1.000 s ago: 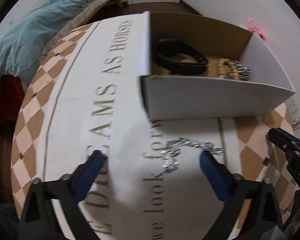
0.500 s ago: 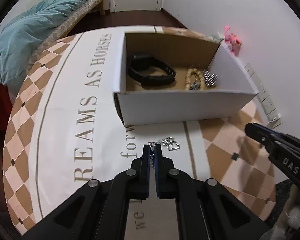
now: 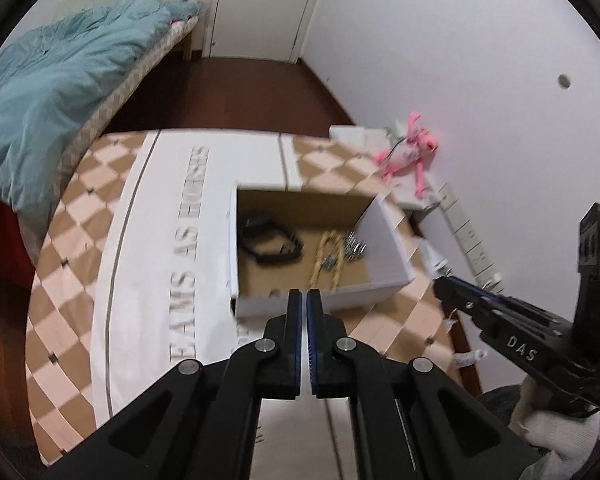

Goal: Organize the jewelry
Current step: 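Carry the chain and earring into the white box and open both tools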

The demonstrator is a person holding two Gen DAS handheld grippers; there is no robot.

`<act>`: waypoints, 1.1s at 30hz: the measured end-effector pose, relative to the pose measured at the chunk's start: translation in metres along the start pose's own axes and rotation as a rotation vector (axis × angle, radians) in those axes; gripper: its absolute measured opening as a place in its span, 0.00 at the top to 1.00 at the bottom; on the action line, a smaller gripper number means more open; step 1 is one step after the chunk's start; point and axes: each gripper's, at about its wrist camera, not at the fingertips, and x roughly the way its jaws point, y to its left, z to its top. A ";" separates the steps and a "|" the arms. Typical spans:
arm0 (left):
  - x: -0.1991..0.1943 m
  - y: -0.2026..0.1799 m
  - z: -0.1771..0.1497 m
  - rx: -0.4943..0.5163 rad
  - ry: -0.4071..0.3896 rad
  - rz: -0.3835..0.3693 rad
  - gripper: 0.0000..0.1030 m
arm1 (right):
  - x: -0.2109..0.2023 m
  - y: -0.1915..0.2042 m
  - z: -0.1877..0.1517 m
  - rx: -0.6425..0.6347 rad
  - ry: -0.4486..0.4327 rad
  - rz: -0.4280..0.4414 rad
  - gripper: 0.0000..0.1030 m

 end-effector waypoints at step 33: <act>0.078 0.010 -0.057 -0.003 0.161 0.126 0.97 | 0.033 -0.023 -0.037 0.069 0.083 -0.058 0.88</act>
